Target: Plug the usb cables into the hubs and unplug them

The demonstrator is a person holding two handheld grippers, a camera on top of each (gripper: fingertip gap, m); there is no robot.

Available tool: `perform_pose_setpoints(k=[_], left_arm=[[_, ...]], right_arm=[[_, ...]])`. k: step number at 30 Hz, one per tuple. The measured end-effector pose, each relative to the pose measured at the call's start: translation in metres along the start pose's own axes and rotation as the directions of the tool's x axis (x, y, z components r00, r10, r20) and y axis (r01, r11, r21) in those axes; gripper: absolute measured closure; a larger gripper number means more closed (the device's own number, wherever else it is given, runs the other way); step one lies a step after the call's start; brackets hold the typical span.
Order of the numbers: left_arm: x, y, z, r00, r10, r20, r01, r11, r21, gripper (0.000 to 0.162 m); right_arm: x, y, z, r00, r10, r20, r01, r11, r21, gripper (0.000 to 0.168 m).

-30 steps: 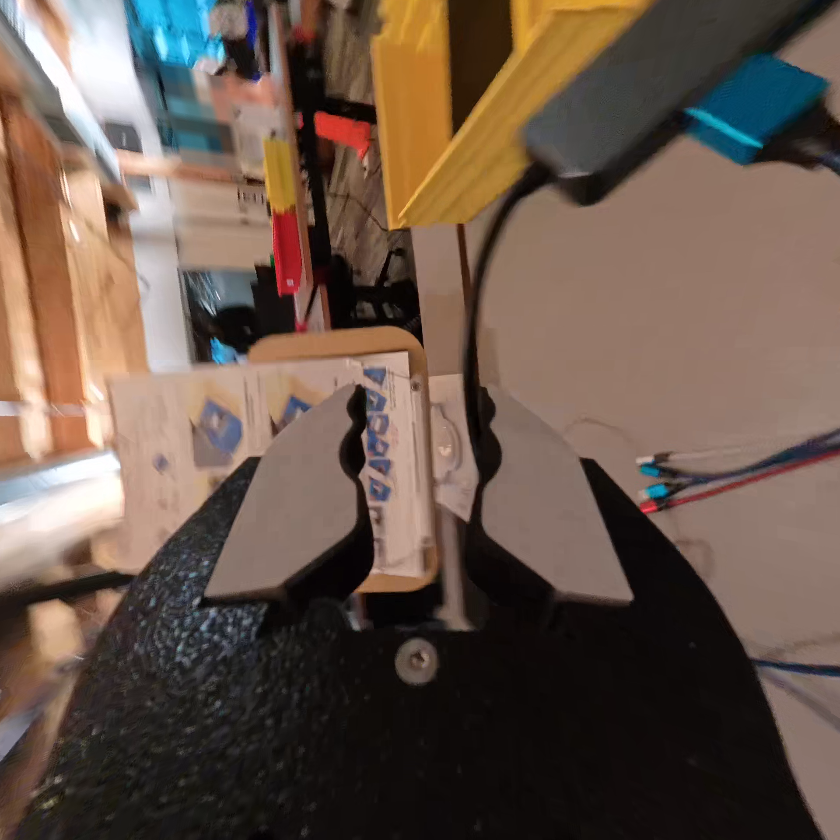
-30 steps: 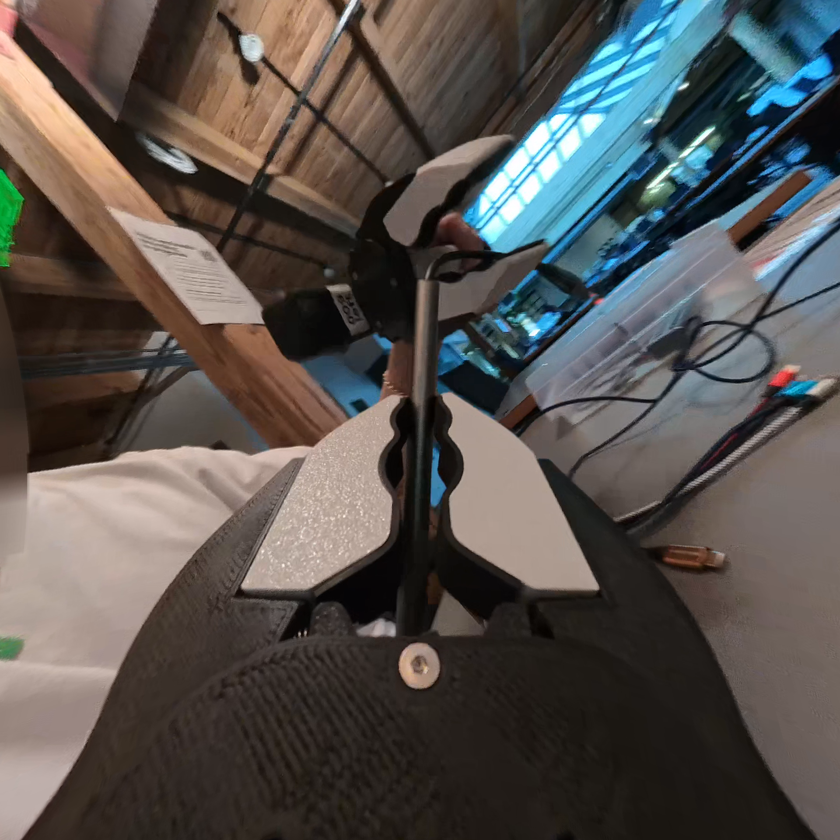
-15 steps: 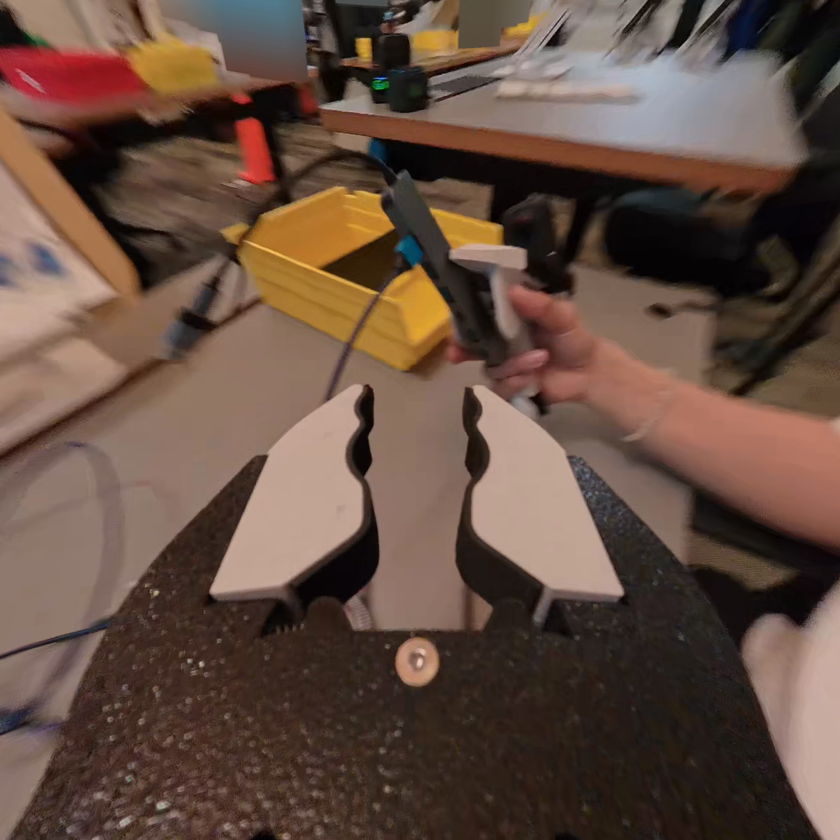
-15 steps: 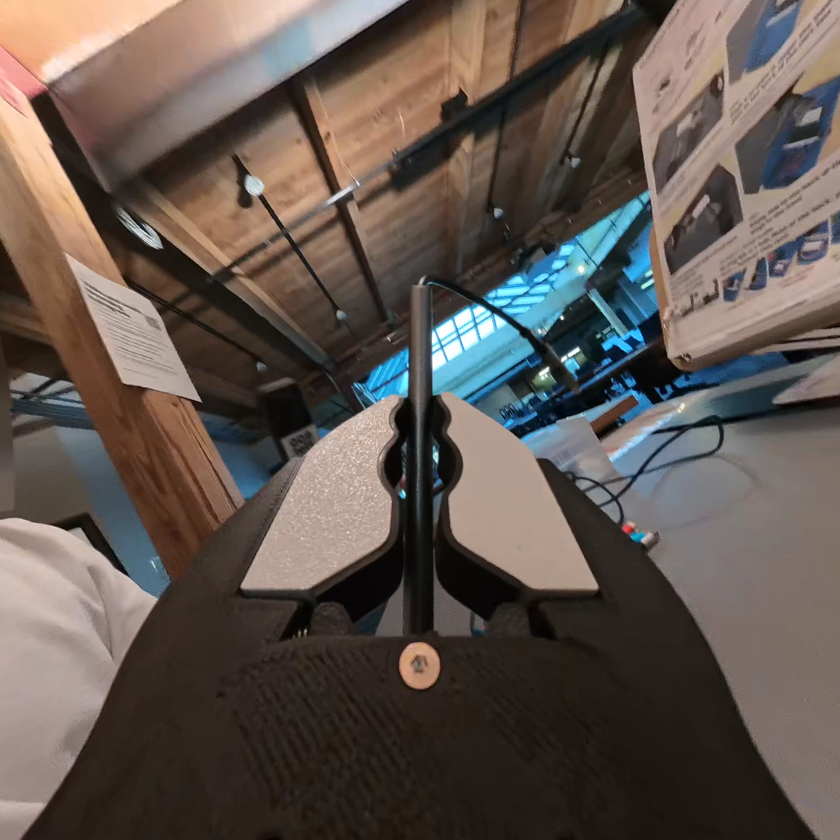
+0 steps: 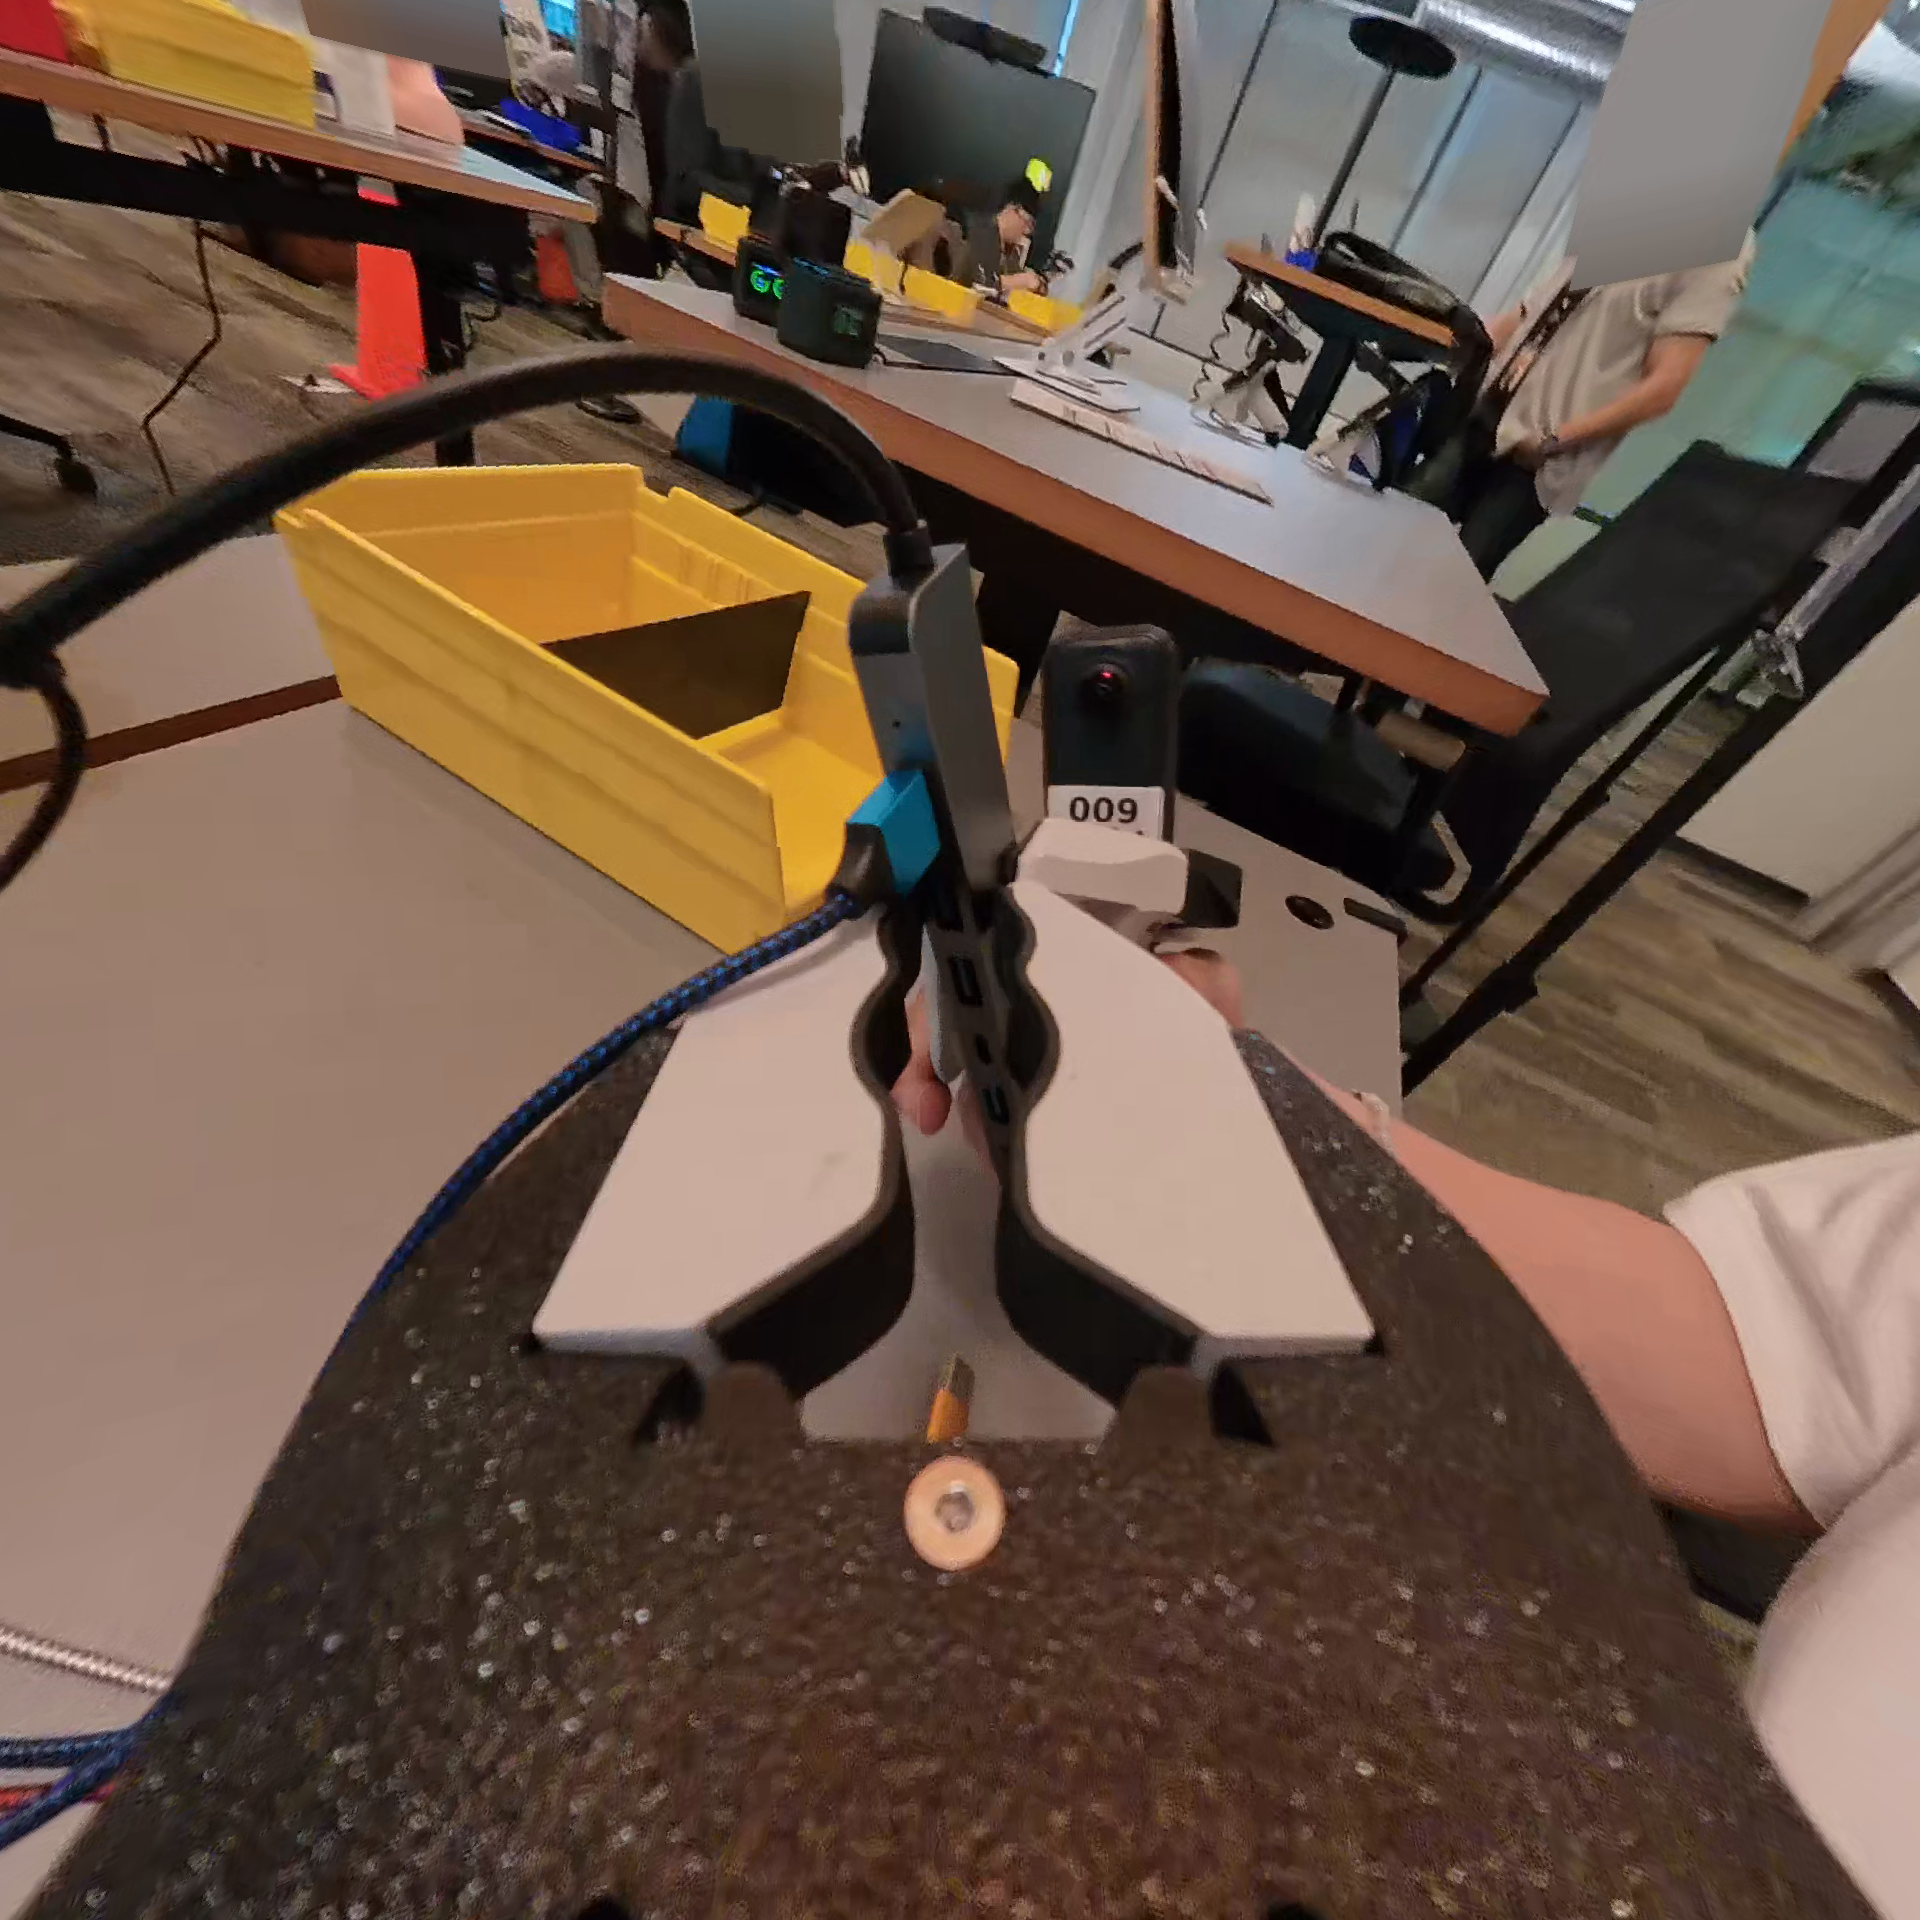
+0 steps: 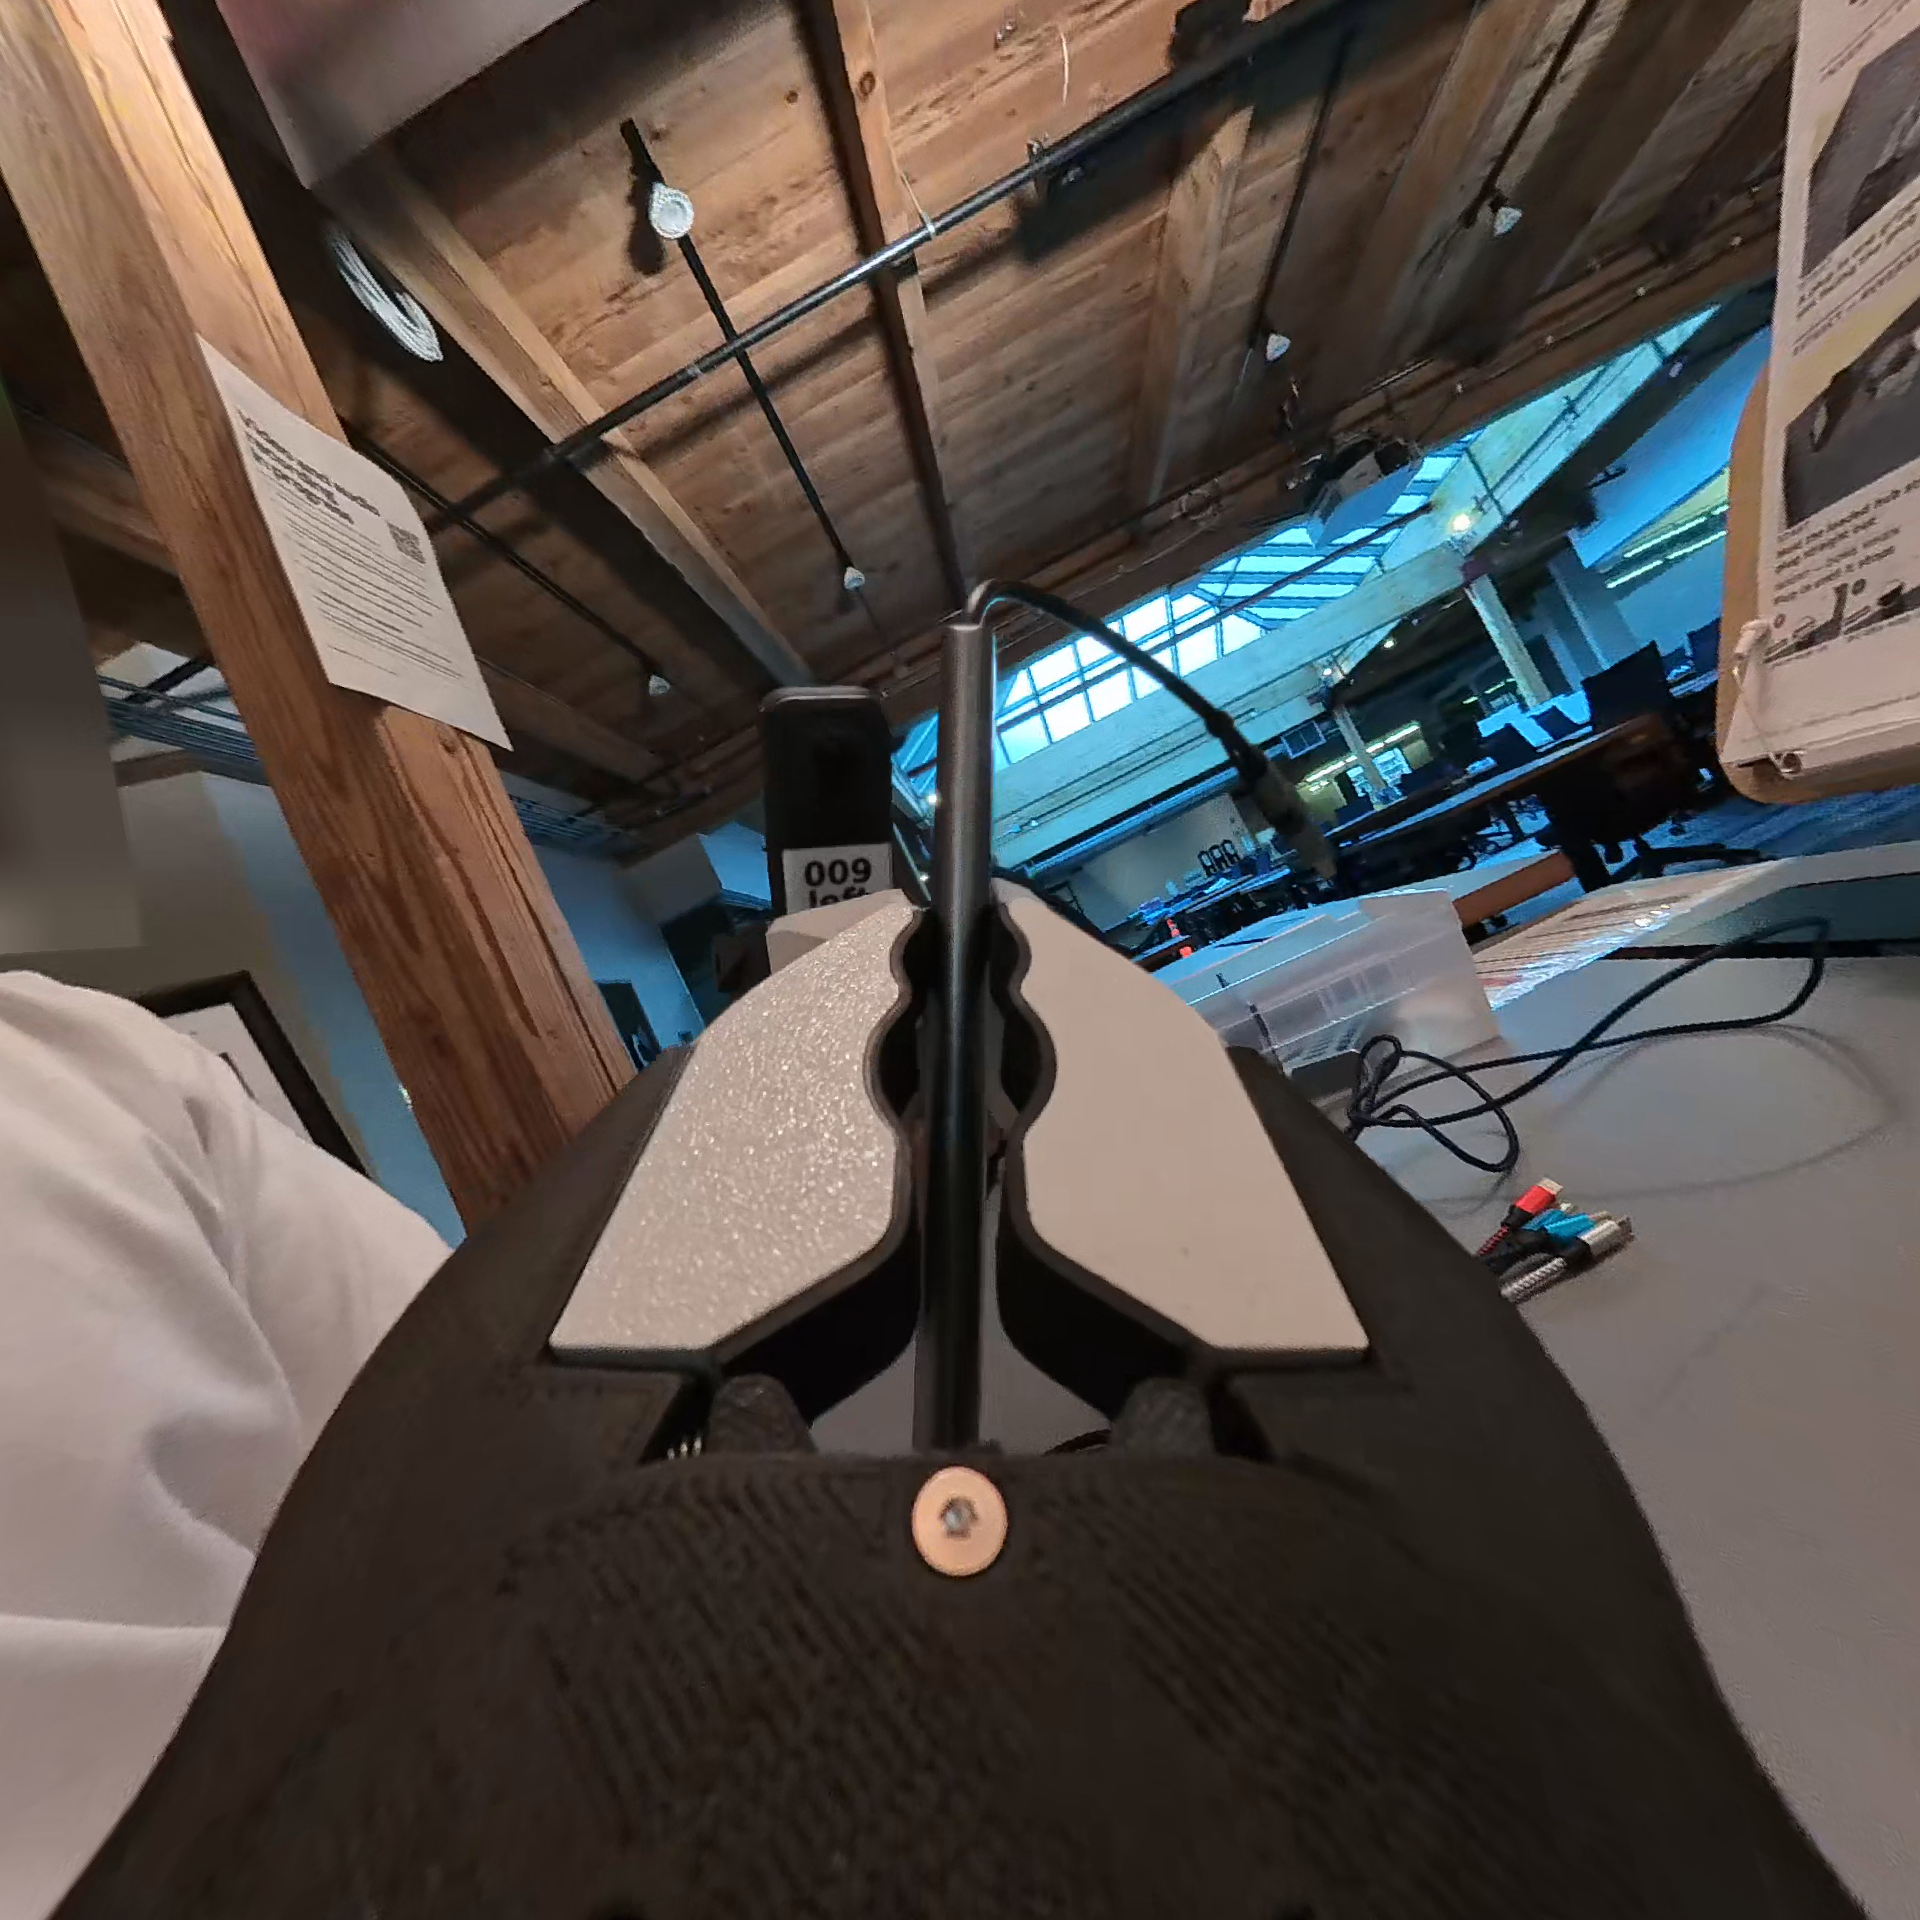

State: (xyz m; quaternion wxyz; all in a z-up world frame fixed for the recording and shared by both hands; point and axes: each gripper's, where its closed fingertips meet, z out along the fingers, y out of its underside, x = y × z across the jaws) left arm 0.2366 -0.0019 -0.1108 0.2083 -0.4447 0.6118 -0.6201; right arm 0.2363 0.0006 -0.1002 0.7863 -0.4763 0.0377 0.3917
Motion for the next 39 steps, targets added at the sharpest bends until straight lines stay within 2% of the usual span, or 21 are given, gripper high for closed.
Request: perform_pose_setpoints(k=[9,16,21,24,28,32,33,35,36,37,39], left_arm=[[0.012,-0.002,-0.001,0.993,0.058,-0.101,-0.059,0.998,-0.006,0.149],[0.029,-0.007,0.000,0.979,0.045,-0.200,-0.046,0.999,-0.003,0.121],[0.021,-0.011,0.001,0.958,-0.168,-0.233,0.184,0.982,0.046,0.146],[0.014,-0.016,0.001,0.955,-0.205,-0.213,0.231,0.967,0.110,0.143],[0.013,-0.015,0.002,0.979,-0.124,-0.163,0.146,0.980,0.135,0.150],[0.002,-0.016,0.003,0.999,-0.038,-0.013,0.040,0.992,0.124,0.151],[-0.001,-0.022,0.002,0.999,-0.030,0.018,0.027,0.988,0.150,0.152],[-0.001,-0.031,0.000,1.000,-0.005,0.021,0.001,0.985,0.171,0.152],[-0.001,-0.032,0.001,1.000,0.010,0.015,-0.013,0.987,0.158,0.152],[-0.001,-0.032,0.002,0.999,0.030,0.014,-0.031,0.989,0.142,0.152],[0.002,-0.031,0.005,0.997,0.073,-0.010,-0.071,0.991,0.114,0.152]], right_arm=[[-0.010,0.000,-0.002,0.988,-0.157,0.014,0.157,0.985,-0.071,0.157],[-0.012,-0.007,-0.006,0.990,-0.137,0.027,0.138,0.990,-0.029,0.158],[-0.016,-0.007,-0.004,0.964,-0.266,0.004,0.266,0.962,-0.064,0.158],[-0.013,-0.005,-0.001,0.950,-0.311,-0.027,0.308,0.948,-0.077,0.158],[-0.009,0.001,-0.001,0.974,-0.224,-0.015,0.222,0.970,-0.100,0.158],[0.001,0.005,-0.002,0.969,-0.233,-0.076,0.222,0.966,-0.132,0.154],[0.004,0.007,-0.002,0.956,-0.275,-0.105,0.258,0.954,-0.150,0.151],[0.010,0.017,-0.001,0.928,-0.343,-0.144,0.306,0.924,-0.229,0.132],[0.011,0.021,0.001,0.924,-0.355,-0.140,0.311,0.913,-0.264,0.130],[0.009,0.023,0.004,0.922,-0.362,-0.134,0.317,0.909,-0.271,0.130],[0.005,0.020,0.009,0.925,-0.356,-0.131,0.321,0.919,-0.230,0.145]])
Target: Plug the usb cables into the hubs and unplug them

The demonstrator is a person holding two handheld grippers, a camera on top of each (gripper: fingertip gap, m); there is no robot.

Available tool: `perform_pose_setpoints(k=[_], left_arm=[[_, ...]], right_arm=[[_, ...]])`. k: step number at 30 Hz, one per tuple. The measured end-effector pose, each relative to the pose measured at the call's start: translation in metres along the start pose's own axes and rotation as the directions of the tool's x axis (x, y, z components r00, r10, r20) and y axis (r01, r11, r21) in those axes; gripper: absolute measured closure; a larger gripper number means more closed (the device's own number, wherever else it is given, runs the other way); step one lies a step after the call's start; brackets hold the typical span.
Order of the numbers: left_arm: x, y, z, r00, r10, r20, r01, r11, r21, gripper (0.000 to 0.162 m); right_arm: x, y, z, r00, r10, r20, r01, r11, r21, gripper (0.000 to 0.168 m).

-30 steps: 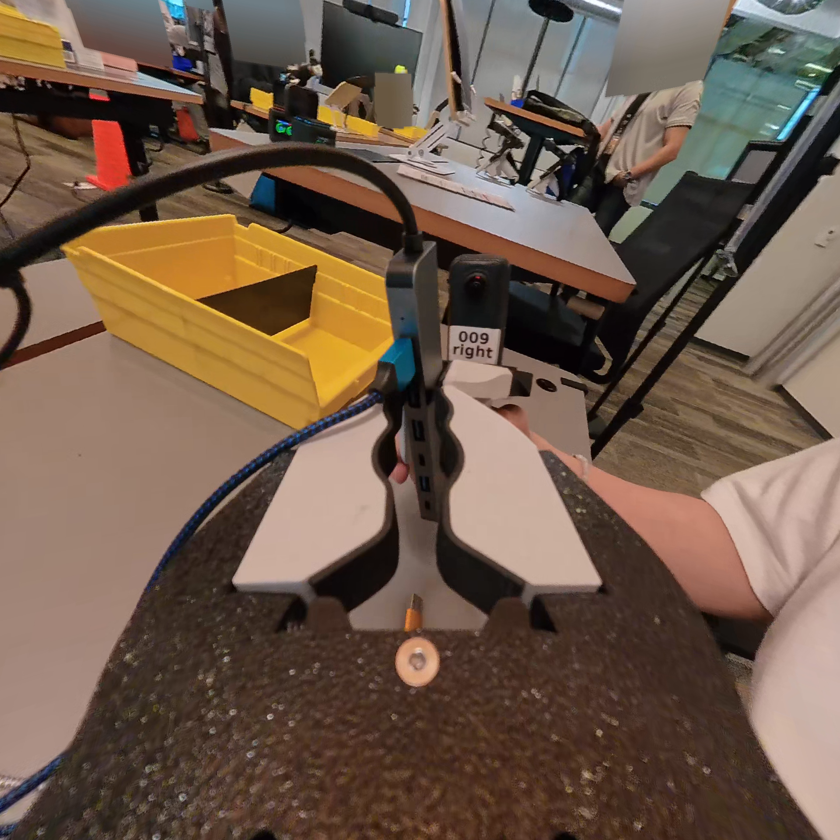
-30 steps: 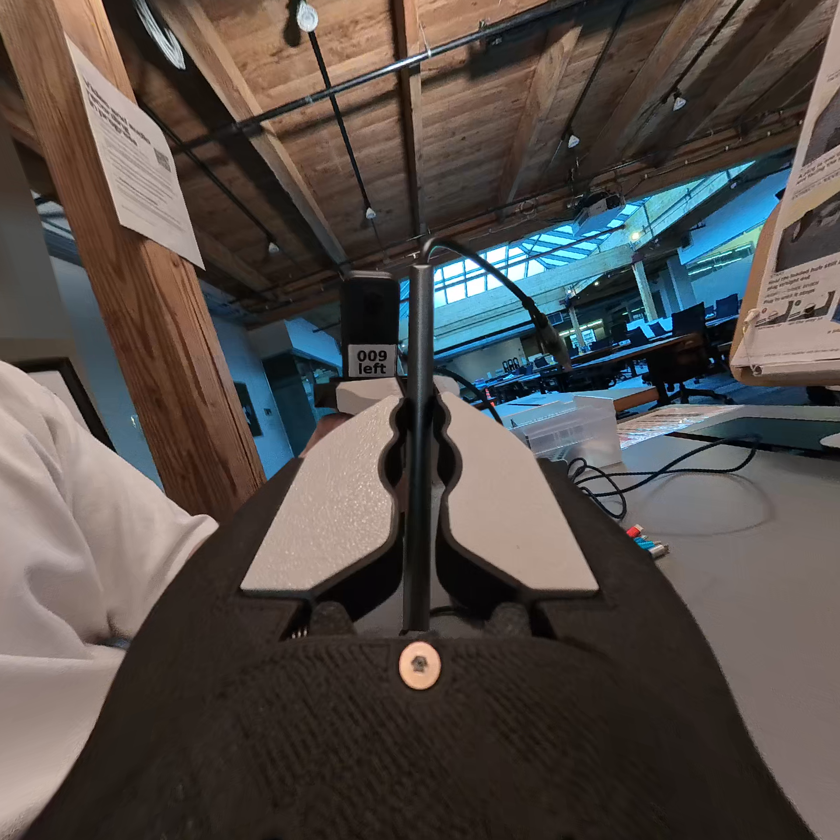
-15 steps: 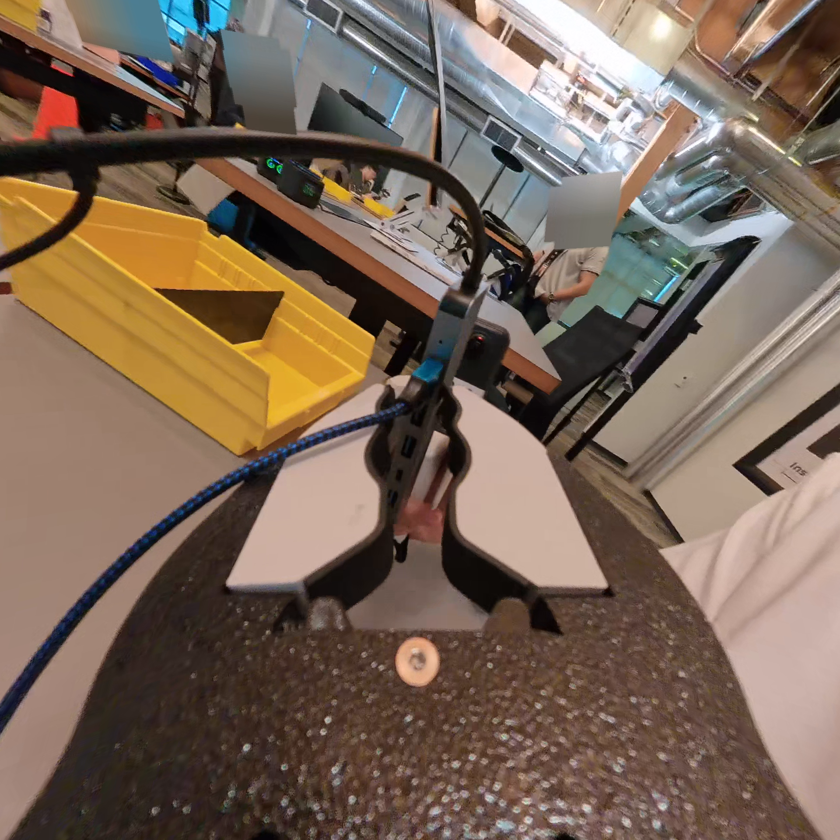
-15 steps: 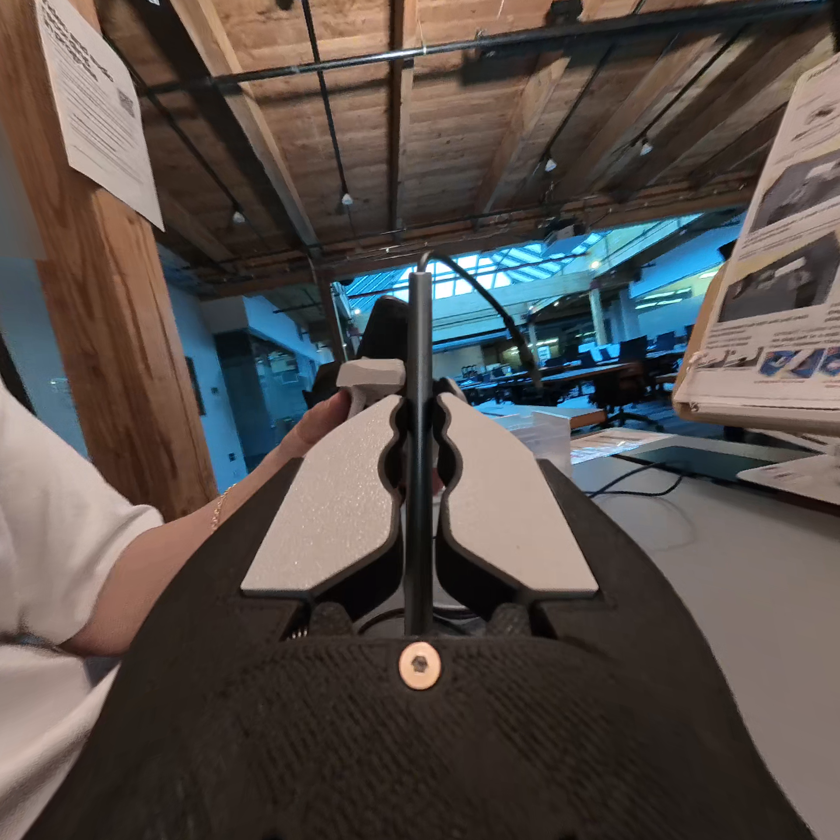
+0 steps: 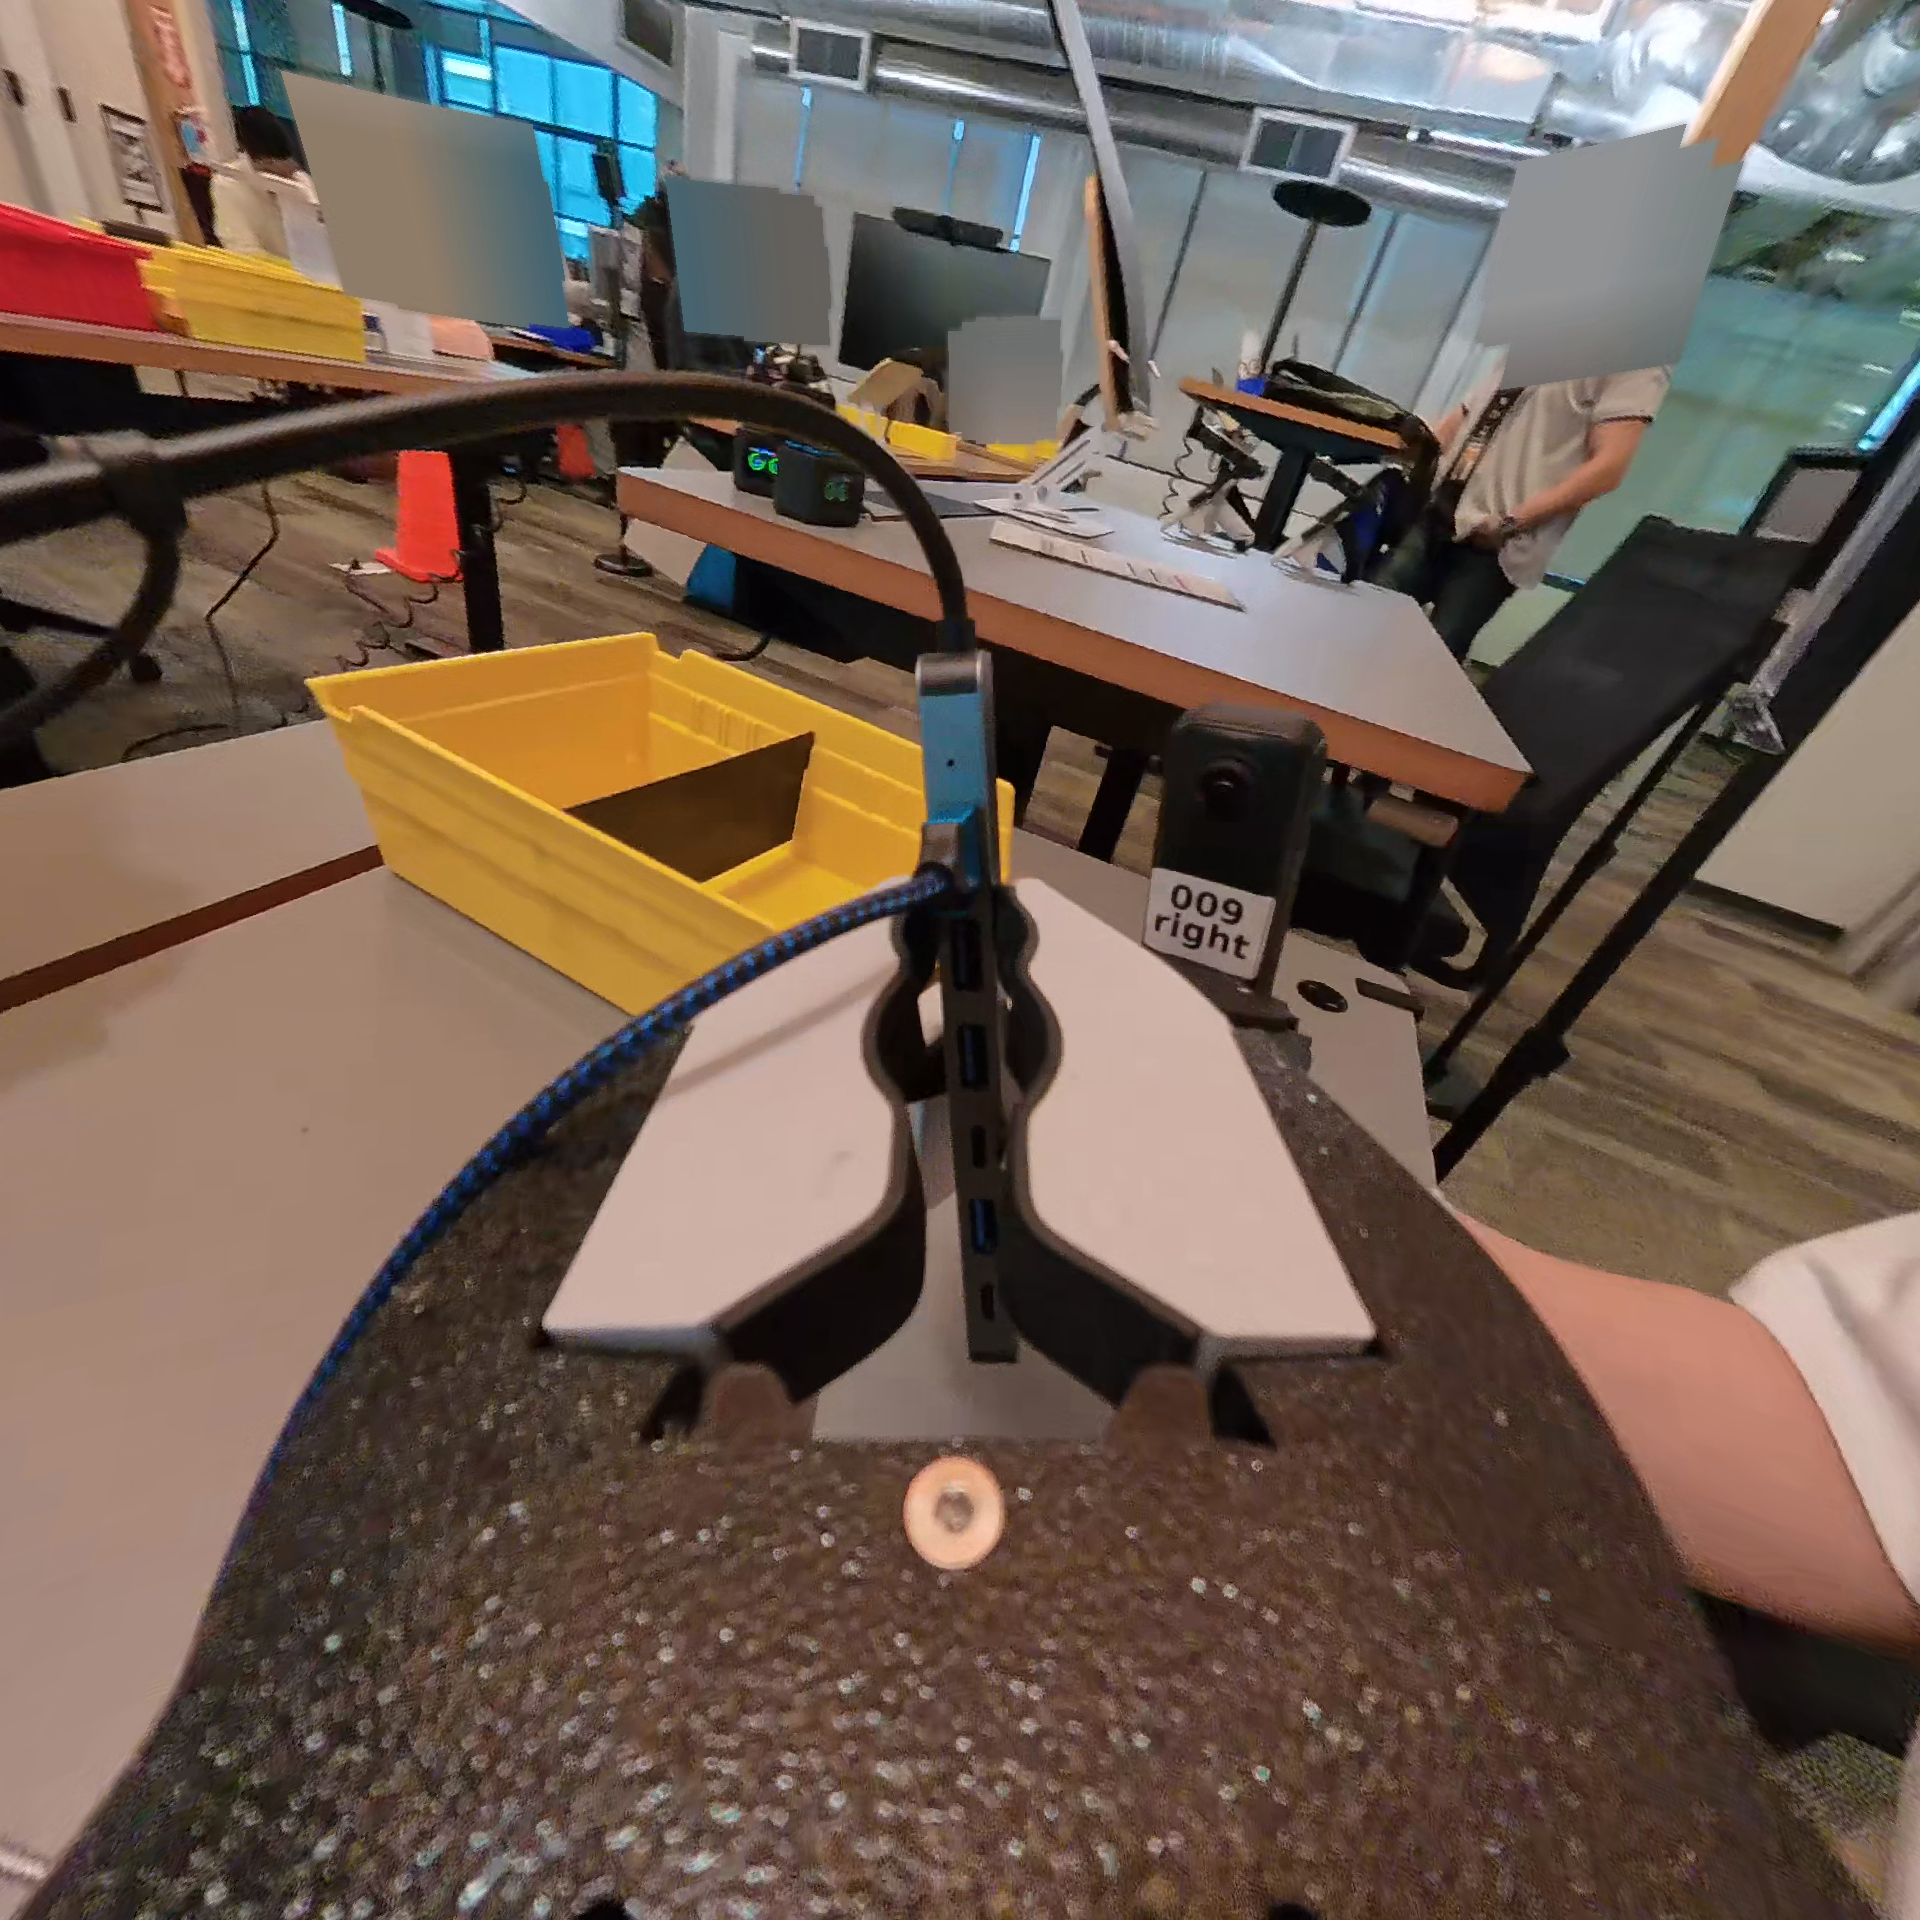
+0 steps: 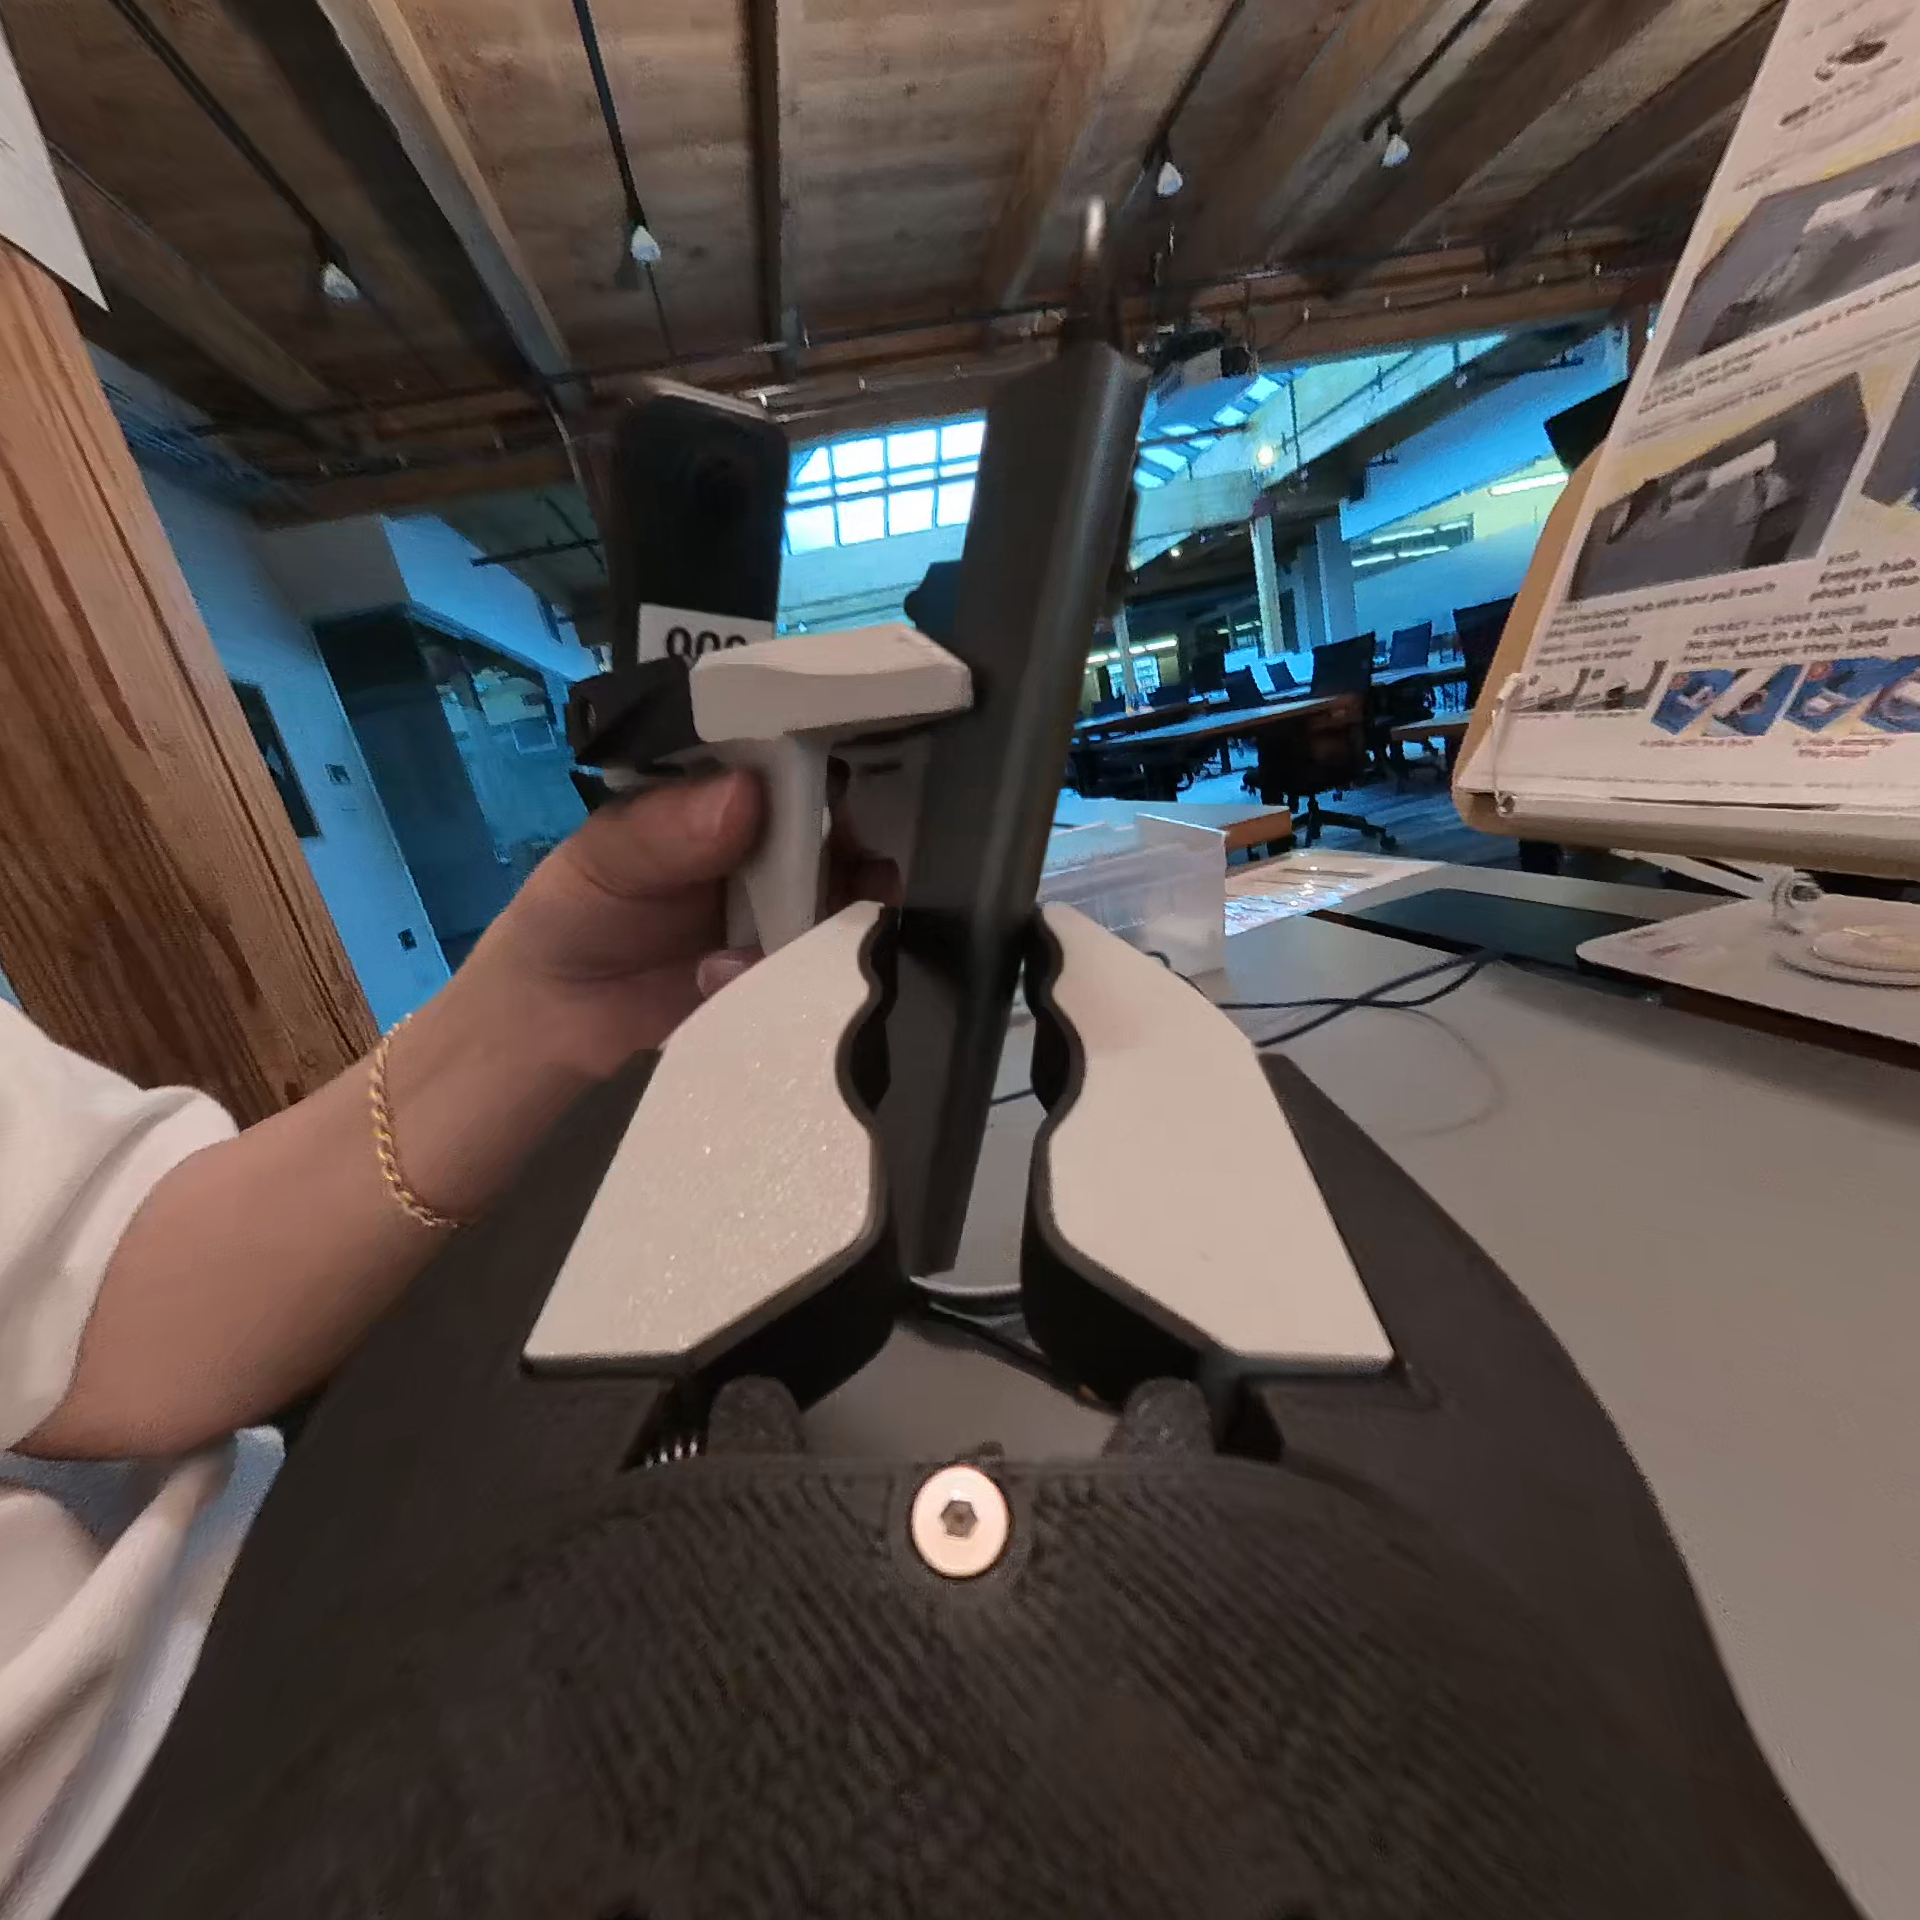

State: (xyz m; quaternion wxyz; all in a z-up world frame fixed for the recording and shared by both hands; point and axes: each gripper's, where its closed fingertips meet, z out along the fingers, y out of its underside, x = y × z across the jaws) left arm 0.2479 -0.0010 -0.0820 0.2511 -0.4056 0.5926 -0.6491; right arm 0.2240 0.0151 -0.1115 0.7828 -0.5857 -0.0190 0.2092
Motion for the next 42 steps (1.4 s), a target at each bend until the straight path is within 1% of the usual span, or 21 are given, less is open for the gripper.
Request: perform_pose_setpoints(k=[2,6,10,12,14,16,17,18,19,21,22,24,26,28,31,33,35,36,39,42], left_arm=[[0.002,0.000,0.000,0.999,0.019,-0.032,-0.020,1.000,-0.014,0.152],[0.008,0.003,0.001,0.993,0.044,-0.106,-0.050,0.997,-0.052,0.152],[0.021,-0.002,0.002,0.974,0.061,-0.218,-0.069,0.997,-0.032,0.152],[0.024,-0.004,0.003,0.967,0.056,-0.249,-0.065,0.997,-0.028,0.152],[0.023,-0.005,0.004,0.967,0.058,-0.249,-0.067,0.997,-0.028,0.152],[0.020,-0.006,0.006,0.973,0.071,-0.222,-0.078,0.997,-0.023,0.150],[0.018,-0.006,0.006,0.976,0.086,-0.198,-0.093,0.995,-0.024,0.145],[0.018,-0.004,0.005,0.977,0.109,-0.183,-0.118,0.992,-0.037,0.144],[0.021,0.000,0.003,0.973,0.133,-0.188,-0.148,0.987,-0.063,0.138],[0.025,0.015,-0.003,0.965,0.173,-0.196,-0.204,0.967,-0.152,0.120],[0.023,0.024,-0.008,0.962,0.206,-0.179,-0.241,0.949,-0.203,0.119],[0.013,0.038,-0.021,0.947,0.299,-0.121,-0.321,0.905,-0.279,0.122],[0.009,0.050,-0.037,0.933,0.346,-0.097,-0.358,0.875,-0.325,0.132],[0.008,0.067,-0.052,0.948,0.300,-0.104,-0.317,0.867,-0.384,0.134],[0.007,0.108,-0.069,0.980,0.167,-0.111,-0.200,0.833,-0.515,0.134],[0.005,0.138,-0.077,0.990,0.107,-0.094,-0.142,0.780,-0.610,0.138],[0.004,0.164,-0.081,0.993,0.087,-0.080,-0.118,0.721,-0.682,0.143],[0.004,0.173,-0.080,0.993,0.091,-0.079,-0.120,0.704,-0.700,0.143],[0.005,0.189,-0.070,0.994,0.082,-0.075,-0.111,0.684,-0.721,0.143],[0.005,0.196,-0.059,0.995,0.057,-0.076,-0.094,0.688,-0.719,0.143]], right_arm=[[-0.002,0.000,0.000,0.999,0.042,0.031,-0.042,0.999,0.004,0.147],[-0.008,0.003,-0.004,0.994,0.066,0.092,-0.066,0.998,-0.006,0.150],[-0.019,-0.004,-0.008,0.970,0.133,0.205,-0.144,0.989,0.039,0.157],[-0.021,-0.006,-0.009,0.967,0.122,0.225,-0.136,0.989,0.049,0.157],[-0.019,-0.007,-0.010,0.968,0.122,0.220,-0.136,0.989,0.052,0.157],[-0.017,-0.009,-0.010,0.962,0.150,0.227,-0.170,0.983,0.068,0.157],[-0.016,-0.011,-0.011,0.956,0.170,0.239,-0.197,0.976,0.090,0.157],[-0.014,-0.014,-0.013,0.949,0.195,0.247,-0.228,0.967,0.113,0.157],[-0.011,-0.016,-0.015,0.944,0.218,0.246,-0.254,0.959,0.128,0.157],[-0.003,-0.021,-0.021,0.945,0.239,0.223,-0.280,0.944,0.174,0.157],[-0.001,-0.025,-0.026,0.935,0.259,0.241,-0.308,0.932,0.193,0.157],[0.005,-0.030,-0.034,0.927,0.281,0.247,-0.336,0.915,0.224,0.157],[0.009,-0.029,-0.039,0.941,0.261,0.217,-0.308,0.925,0.224,0.157],[0.014,-0.027,-0.041,0.954,0.243,0.175,-0.278,0.936,0.214,0.157],[0.018,-0.018,-0.042,0.975,0.194,0.107,-0.209,0.965,0.156,0.157],[0.019,-0.013,-0.042,0.983,0.161,0.086,-0.171,0.978,0.123,0.157],[0.020,-0.011,-0.041,0.988,0.142,0.064,-0.148,0.983,0.107,0.157],[0.020,-0.009,-0.040,0.988,0.141,0.059,-0.146,0.985,0.096,0.157],[0.018,-0.006,-0.039,0.990,0.123,0.065,-0.129,0.988,0.082,0.157],[0.013,-0.006,-0.037,0.990,0.108,0.089,-0.115,0.990,0.077,0.157]])
